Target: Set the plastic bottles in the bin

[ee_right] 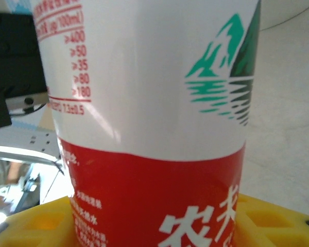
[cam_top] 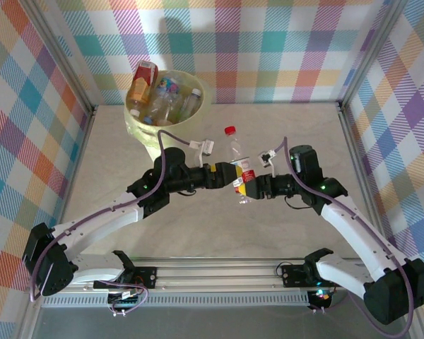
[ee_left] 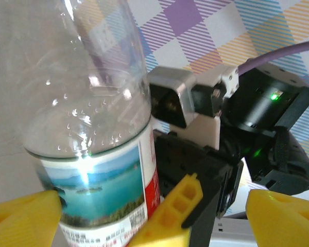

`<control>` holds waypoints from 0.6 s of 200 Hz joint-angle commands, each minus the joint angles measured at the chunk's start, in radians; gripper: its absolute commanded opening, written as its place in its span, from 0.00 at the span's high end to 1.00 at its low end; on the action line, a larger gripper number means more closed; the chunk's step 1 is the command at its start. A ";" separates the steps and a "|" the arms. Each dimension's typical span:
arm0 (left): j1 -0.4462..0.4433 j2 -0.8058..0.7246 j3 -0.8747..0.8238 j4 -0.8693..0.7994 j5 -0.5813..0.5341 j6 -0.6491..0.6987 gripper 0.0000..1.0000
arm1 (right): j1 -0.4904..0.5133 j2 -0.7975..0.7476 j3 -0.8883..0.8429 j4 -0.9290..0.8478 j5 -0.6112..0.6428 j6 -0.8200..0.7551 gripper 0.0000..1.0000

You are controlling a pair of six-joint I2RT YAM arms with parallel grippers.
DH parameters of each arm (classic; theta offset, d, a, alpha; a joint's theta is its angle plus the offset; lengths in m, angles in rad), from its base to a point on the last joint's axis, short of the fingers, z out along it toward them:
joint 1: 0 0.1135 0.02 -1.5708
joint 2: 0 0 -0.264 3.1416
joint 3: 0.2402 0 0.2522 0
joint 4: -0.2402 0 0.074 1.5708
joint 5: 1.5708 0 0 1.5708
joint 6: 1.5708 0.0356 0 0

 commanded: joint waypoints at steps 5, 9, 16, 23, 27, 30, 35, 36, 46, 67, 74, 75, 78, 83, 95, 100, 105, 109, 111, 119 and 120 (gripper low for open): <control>0.010 0.018 -0.008 0.091 0.002 -0.017 0.08 | 0.022 -0.012 -0.014 0.044 -0.126 -0.006 0.44; 0.009 0.022 -0.008 0.091 0.000 -0.015 0.08 | 0.024 -0.012 -0.018 0.049 -0.130 -0.005 0.44; 0.009 0.028 -0.009 0.087 -0.001 -0.013 0.08 | 0.027 -0.015 -0.022 0.055 -0.134 -0.003 0.44; 0.009 0.033 -0.009 0.081 -0.004 -0.012 0.08 | 0.029 -0.015 -0.026 0.061 -0.137 0.000 0.44; 0.010 0.034 -0.010 0.080 -0.006 -0.011 0.08 | 0.031 -0.016 -0.027 0.061 -0.142 0.000 0.44; 0.010 0.035 -0.011 0.079 -0.009 -0.011 0.08 | 0.033 -0.014 -0.028 0.061 -0.144 0.000 0.44; 0.009 0.037 -0.013 0.078 -0.012 -0.010 0.08 | 0.035 -0.012 -0.029 0.062 -0.149 0.000 0.44; 0.009 0.037 -0.013 0.078 -0.012 -0.009 0.08 | 0.036 -0.012 -0.029 0.062 -0.149 0.000 0.44; 0.010 0.038 -0.009 0.054 -0.020 0.002 0.08 | 0.041 -0.012 -0.032 0.062 -0.142 -0.001 0.44; 0.009 0.031 0.006 -0.010 -0.050 0.037 0.08 | 0.045 -0.015 -0.034 0.051 -0.101 -0.002 0.44; 0.007 0.025 0.016 -0.050 -0.067 0.055 0.08 | 0.046 -0.018 -0.034 0.044 -0.077 -0.005 0.44; 0.008 0.024 0.017 -0.056 -0.068 0.058 0.08 | 0.045 -0.018 -0.034 0.042 -0.073 -0.006 0.44; 0.008 0.021 0.020 -0.071 -0.075 0.066 0.08 | 0.044 -0.019 -0.033 0.039 -0.057 -0.005 0.44; 0.008 0.017 0.023 -0.090 -0.084 0.075 0.07 | 0.045 -0.021 -0.027 0.023 -0.019 -0.004 0.44; 0.007 0.001 0.024 -0.127 -0.102 0.097 0.05 | 0.045 -0.023 -0.022 -0.004 0.072 -0.001 0.44; 0.008 -0.006 0.028 -0.144 -0.114 0.106 0.04 | 0.045 -0.026 -0.019 -0.016 0.117 0.001 0.44; 0.007 -0.011 0.030 -0.164 -0.122 0.115 0.04 | 0.047 -0.030 -0.017 -0.025 0.153 0.003 0.44; 0.008 -0.016 0.031 -0.176 -0.130 0.119 0.03 | 0.046 -0.032 -0.016 -0.032 0.177 0.004 0.44; 0.008 -0.020 0.031 -0.181 -0.134 0.122 0.02 | 0.047 -0.031 -0.014 -0.035 0.189 0.005 0.44; 0.007 -0.028 0.030 -0.193 -0.144 0.128 0.01 | 0.047 -0.035 -0.014 -0.046 0.219 0.005 0.44; 0.007 -0.030 0.030 -0.194 -0.146 0.128 0.01 | 0.047 -0.036 -0.014 -0.046 0.219 0.003 0.44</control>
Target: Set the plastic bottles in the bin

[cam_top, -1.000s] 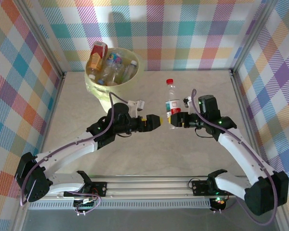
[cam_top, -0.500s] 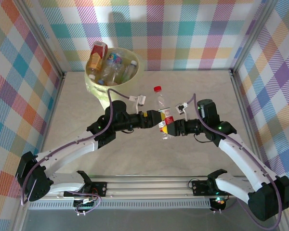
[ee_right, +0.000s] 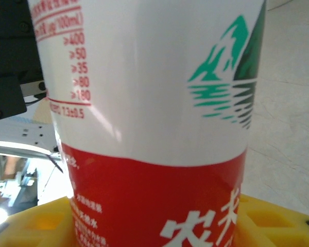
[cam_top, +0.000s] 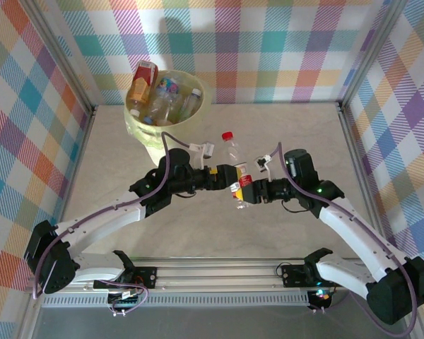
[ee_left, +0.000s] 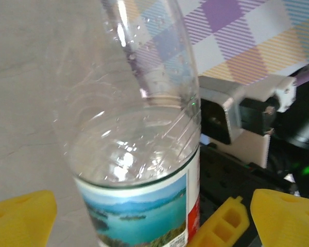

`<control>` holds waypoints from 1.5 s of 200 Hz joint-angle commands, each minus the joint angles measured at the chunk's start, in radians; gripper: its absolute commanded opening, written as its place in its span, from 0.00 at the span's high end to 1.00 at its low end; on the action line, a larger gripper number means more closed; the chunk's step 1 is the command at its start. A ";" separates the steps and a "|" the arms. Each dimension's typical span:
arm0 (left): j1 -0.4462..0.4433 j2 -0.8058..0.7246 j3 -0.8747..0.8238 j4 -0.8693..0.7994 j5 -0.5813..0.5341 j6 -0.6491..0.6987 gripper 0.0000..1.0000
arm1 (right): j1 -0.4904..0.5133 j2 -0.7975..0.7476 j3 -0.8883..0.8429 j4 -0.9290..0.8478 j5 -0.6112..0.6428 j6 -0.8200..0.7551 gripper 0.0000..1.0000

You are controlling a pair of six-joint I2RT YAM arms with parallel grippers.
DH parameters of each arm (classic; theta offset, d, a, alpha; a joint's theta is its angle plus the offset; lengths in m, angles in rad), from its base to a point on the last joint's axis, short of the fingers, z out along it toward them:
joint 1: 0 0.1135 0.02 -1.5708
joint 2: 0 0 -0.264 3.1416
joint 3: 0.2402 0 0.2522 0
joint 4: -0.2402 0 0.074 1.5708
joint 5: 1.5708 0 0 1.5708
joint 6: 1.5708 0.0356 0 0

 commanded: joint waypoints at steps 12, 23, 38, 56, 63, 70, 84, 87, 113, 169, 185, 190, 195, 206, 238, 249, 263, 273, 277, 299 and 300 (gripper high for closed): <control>0.007 -0.054 0.024 -0.074 -0.061 0.062 0.00 | 0.002 -0.026 0.008 -0.025 0.088 -0.023 0.44; 0.007 -0.051 0.021 -0.049 -0.043 0.050 0.00 | 0.002 -0.020 0.004 -0.003 0.001 -0.019 0.43; 0.008 -0.036 0.023 -0.004 -0.012 0.027 0.00 | 0.009 -0.017 -0.006 0.031 -0.073 -0.010 0.43; 0.008 -0.019 0.022 0.037 0.008 0.001 0.00 | 0.021 -0.018 -0.012 0.050 -0.127 -0.009 0.43; 0.008 -0.015 0.025 0.046 0.015 -0.004 0.00 | 0.024 -0.017 -0.013 0.055 -0.150 -0.009 0.43; 0.008 -0.008 0.026 0.051 0.019 -0.008 0.01 | 0.026 -0.015 -0.014 0.056 -0.168 -0.011 0.43; 0.007 -0.001 0.025 0.067 0.028 -0.020 0.03 | 0.030 -0.004 -0.018 0.054 -0.186 -0.013 0.43; 0.008 0.000 0.023 0.072 0.031 -0.024 0.04 | 0.031 -0.001 -0.016 0.050 -0.184 -0.015 0.43; 0.008 0.002 0.020 0.119 0.049 -0.058 0.16 | 0.036 0.026 -0.019 0.037 -0.150 -0.026 0.43; 0.008 -0.020 -0.004 0.157 0.046 -0.096 0.27 | 0.050 0.060 -0.021 0.049 -0.156 -0.034 0.42; 0.008 -0.022 -0.004 0.153 0.037 -0.099 0.35 | 0.053 0.055 -0.020 0.051 -0.152 -0.034 0.38; 0.008 -0.025 -0.004 0.150 0.035 -0.098 0.37 | 0.053 0.052 -0.019 0.048 -0.150 -0.034 0.37; 0.008 -0.026 -0.003 0.148 0.033 -0.102 0.40 | 0.054 0.050 -0.018 0.047 -0.146 -0.034 0.36; 0.007 -0.033 -0.001 0.137 0.025 -0.102 0.42 | 0.055 0.042 -0.017 0.047 -0.139 -0.034 0.29; 0.013 -0.080 0.024 0.049 -0.013 -0.072 0.45 | 0.054 -0.009 -0.022 0.052 -0.103 -0.026 0.08; 0.025 -0.101 0.055 -0.035 -0.030 -0.037 0.44 | 0.054 -0.038 -0.024 0.055 -0.087 -0.020 0.03; 0.047 -0.122 0.125 -0.186 -0.052 0.035 0.44 | 0.054 -0.086 -0.021 0.050 -0.063 -0.016 0.00; 0.061 -0.126 0.198 -0.313 -0.080 0.104 0.43 | 0.054 -0.122 -0.014 0.039 -0.039 -0.018 0.00; 0.066 -0.124 0.230 -0.368 -0.091 0.134 0.43 | 0.054 -0.138 -0.010 0.035 -0.028 -0.019 0.00; 0.093 -0.089 0.420 -0.632 -0.164 0.296 0.42 | 0.054 -0.212 0.018 -0.002 0.044 -0.029 0.00; 0.094 -0.088 0.432 -0.643 -0.169 0.304 0.42 | 0.054 -0.215 0.021 -0.005 0.047 -0.029 0.00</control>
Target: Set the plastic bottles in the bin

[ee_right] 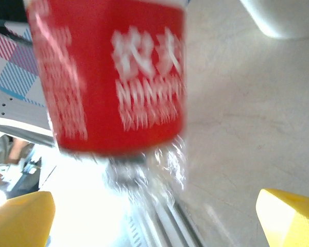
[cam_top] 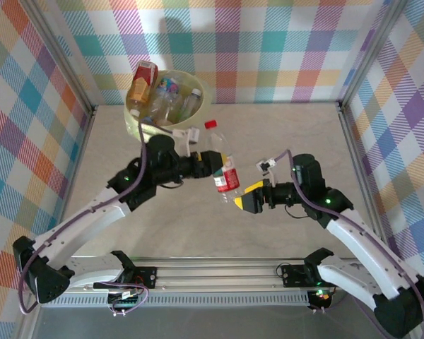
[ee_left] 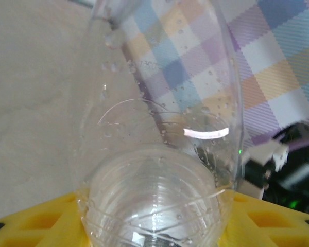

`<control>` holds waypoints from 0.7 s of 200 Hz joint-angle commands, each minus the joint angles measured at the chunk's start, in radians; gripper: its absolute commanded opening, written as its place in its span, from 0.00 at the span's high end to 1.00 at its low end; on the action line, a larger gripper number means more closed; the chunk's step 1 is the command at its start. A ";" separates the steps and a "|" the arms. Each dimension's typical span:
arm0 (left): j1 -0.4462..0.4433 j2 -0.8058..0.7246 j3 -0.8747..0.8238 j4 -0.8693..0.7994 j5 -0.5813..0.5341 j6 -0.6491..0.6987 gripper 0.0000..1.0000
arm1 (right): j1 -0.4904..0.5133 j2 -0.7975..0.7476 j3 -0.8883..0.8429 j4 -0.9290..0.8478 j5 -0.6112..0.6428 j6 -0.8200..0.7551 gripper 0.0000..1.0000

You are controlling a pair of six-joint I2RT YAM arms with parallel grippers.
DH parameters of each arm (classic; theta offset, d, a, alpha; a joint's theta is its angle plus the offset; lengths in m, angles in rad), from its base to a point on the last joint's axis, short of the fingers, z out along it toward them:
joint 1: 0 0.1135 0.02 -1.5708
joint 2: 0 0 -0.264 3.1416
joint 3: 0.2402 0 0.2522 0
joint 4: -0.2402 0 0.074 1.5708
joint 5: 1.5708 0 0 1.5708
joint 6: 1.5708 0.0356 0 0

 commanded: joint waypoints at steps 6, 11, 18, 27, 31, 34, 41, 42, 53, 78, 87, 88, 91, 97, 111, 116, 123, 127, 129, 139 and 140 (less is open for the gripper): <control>0.034 0.013 0.240 -0.376 -0.124 0.264 0.42 | 0.005 -0.081 0.054 -0.062 0.099 -0.021 0.00; 0.042 0.032 0.291 -0.424 -0.149 0.300 0.42 | 0.005 -0.092 0.067 -0.076 0.110 -0.024 0.00; 0.053 0.059 0.360 -0.489 -0.181 0.348 0.42 | 0.005 -0.108 0.084 -0.092 0.129 -0.030 0.00; 0.062 0.097 0.447 -0.562 -0.223 0.406 0.42 | 0.005 -0.131 0.101 -0.099 0.136 -0.036 0.00; 0.068 0.117 0.485 -0.585 -0.239 0.429 0.42 | 0.005 -0.143 0.108 -0.099 0.138 -0.039 0.00; 0.074 0.128 0.508 -0.607 -0.251 0.445 0.42 | 0.005 -0.152 0.111 -0.102 0.142 -0.042 0.00; 0.085 0.164 0.579 -0.655 -0.278 0.481 0.42 | 0.005 -0.172 0.118 -0.102 0.154 -0.049 0.00; 0.086 0.169 0.588 -0.661 -0.282 0.486 0.42 | 0.005 -0.174 0.119 -0.102 0.156 -0.051 0.00; 0.102 0.223 0.680 -0.717 -0.326 0.536 0.41 | 0.004 -0.197 0.128 -0.107 0.169 -0.066 0.00; 0.139 0.335 0.867 -0.807 -0.396 0.619 0.41 | 0.005 -0.221 0.170 -0.149 0.190 -0.105 0.00; 0.153 0.373 0.922 -0.828 -0.422 0.643 0.41 | 0.005 -0.225 0.187 -0.163 0.196 -0.115 0.00; 0.154 0.377 0.928 -0.831 -0.426 0.645 0.42 | 0.005 -0.226 0.188 -0.164 0.197 -0.117 0.00; 0.157 0.388 0.943 -0.837 -0.435 0.652 0.41 | 0.006 -0.225 0.192 -0.167 0.200 -0.120 0.00; 0.164 0.413 0.980 -0.847 -0.451 0.667 0.42 | 0.005 -0.229 0.203 -0.174 0.205 -0.125 0.00; 0.185 0.461 1.058 -0.866 -0.472 0.692 0.41 | 0.005 -0.230 0.220 -0.196 0.218 -0.137 0.00; 0.192 0.475 1.084 -0.869 -0.470 0.699 0.41 | 0.005 -0.230 0.225 -0.202 0.220 -0.140 0.00; 0.199 0.495 1.121 -0.875 -0.479 0.716 0.41 | 0.005 -0.227 0.230 -0.213 0.221 -0.144 0.00; 0.200 0.508 1.144 -0.879 -0.489 0.726 0.41 | 0.005 -0.225 0.232 -0.218 0.223 -0.145 0.00; 0.201 0.514 1.153 -0.883 -0.494 0.731 0.41 | 0.005 -0.225 0.233 -0.220 0.224 -0.145 0.00; 0.202 0.545 1.211 -0.903 -0.525 0.758 0.41 | 0.005 -0.225 0.232 -0.227 0.227 -0.146 0.00; 0.202 0.549 1.217 -0.906 -0.529 0.761 0.41 | 0.005 -0.225 0.232 -0.227 0.228 -0.146 0.00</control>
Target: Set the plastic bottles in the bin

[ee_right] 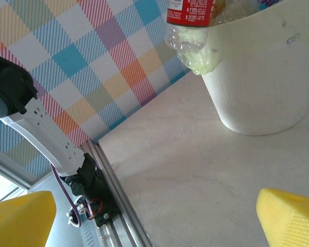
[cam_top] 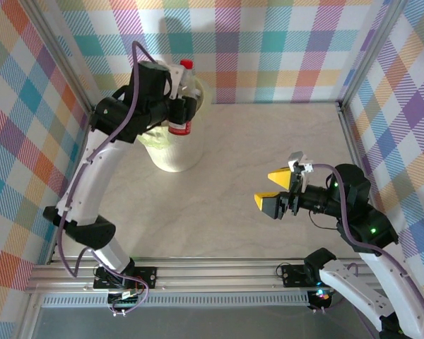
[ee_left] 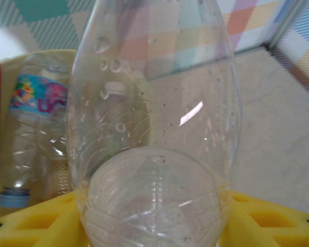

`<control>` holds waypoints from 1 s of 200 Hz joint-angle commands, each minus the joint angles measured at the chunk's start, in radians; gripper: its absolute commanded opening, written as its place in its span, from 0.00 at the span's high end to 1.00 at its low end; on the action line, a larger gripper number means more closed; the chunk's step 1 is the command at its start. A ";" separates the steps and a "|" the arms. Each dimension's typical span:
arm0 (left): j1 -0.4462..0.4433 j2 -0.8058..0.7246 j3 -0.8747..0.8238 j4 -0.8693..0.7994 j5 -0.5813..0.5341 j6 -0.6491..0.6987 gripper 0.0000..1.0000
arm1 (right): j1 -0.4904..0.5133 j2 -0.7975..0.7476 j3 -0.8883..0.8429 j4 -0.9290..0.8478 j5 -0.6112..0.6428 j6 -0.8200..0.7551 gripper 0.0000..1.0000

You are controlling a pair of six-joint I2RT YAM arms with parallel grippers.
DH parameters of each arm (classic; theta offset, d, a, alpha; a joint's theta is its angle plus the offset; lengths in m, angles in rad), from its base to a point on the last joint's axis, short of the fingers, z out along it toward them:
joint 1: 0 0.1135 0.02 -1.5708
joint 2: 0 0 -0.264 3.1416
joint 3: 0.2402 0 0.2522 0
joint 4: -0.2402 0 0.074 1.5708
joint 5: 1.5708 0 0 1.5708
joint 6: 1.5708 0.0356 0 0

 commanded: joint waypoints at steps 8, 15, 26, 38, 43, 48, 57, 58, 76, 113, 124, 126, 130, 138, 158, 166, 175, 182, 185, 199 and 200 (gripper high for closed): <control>0.016 0.056 0.166 -0.090 -0.120 0.126 0.41 | 0.004 -0.003 0.020 -0.053 0.026 -0.034 0.00; 0.016 0.074 0.189 -0.102 -0.142 0.148 0.41 | 0.004 -0.004 0.020 -0.057 0.033 -0.034 0.00; 0.016 0.084 0.193 -0.098 -0.168 0.191 0.41 | 0.004 -0.006 0.019 -0.061 0.042 -0.035 0.00; 0.017 0.091 0.185 -0.090 -0.214 0.235 0.40 | 0.004 -0.008 0.020 -0.067 0.048 -0.034 0.00; 0.017 0.096 0.183 -0.086 -0.236 0.254 0.40 | 0.004 -0.008 0.021 -0.071 0.051 -0.034 0.00; 0.017 0.098 0.176 -0.079 -0.251 0.274 0.40 | 0.005 -0.007 0.023 -0.071 0.051 -0.034 0.00; 0.018 0.096 0.144 -0.051 -0.289 0.306 0.40 | 0.004 -0.007 0.023 -0.071 0.054 -0.034 0.00; 0.018 0.096 0.139 -0.047 -0.294 0.308 0.40 | 0.004 -0.007 0.023 -0.072 0.054 -0.034 0.00; 0.018 0.118 0.110 -0.008 -0.355 0.354 0.40 | 0.005 -0.004 0.024 -0.072 0.054 -0.032 0.00; 0.018 0.196 0.112 0.072 -0.428 0.419 0.39 | 0.004 -0.013 0.026 -0.083 0.055 -0.027 0.00; 0.018 0.220 0.117 0.098 -0.446 0.447 0.38 | 0.005 -0.017 0.024 -0.090 0.057 -0.026 0.00; 0.018 0.225 0.119 0.102 -0.448 0.450 0.38 | 0.004 -0.017 0.024 -0.091 0.057 -0.025 0.00; 0.018 0.232 0.121 0.109 -0.451 0.459 0.38 | 0.004 -0.020 0.024 -0.094 0.060 -0.025 0.00; 0.018 0.245 0.121 0.126 -0.459 0.470 0.38 | 0.004 -0.021 0.023 -0.097 0.063 -0.025 0.00; 0.020 0.288 0.150 0.110 -0.441 0.464 0.38 | 0.004 -0.022 0.018 -0.105 0.069 -0.025 0.00; 0.020 0.303 0.159 0.096 -0.431 0.454 0.38 | 0.004 -0.022 0.017 -0.106 0.070 -0.025 0.00; 0.021 0.318 0.165 0.084 -0.420 0.445 0.36 | 0.004 -0.021 0.016 -0.107 0.073 -0.024 0.00; 0.023 0.330 0.171 0.070 -0.410 0.434 0.35 | 0.004 -0.020 0.015 -0.109 0.072 -0.025 0.00; 0.025 0.335 0.175 0.063 -0.406 0.429 0.34 | 0.004 -0.020 0.014 -0.108 0.072 -0.025 0.00; 0.035 0.359 0.191 0.031 -0.381 0.402 0.32 | 0.004 -0.019 0.012 -0.108 0.072 -0.025 0.00; 0.035 0.360 0.190 0.028 -0.379 0.400 0.32 | 0.004 -0.019 0.012 -0.109 0.071 -0.025 0.00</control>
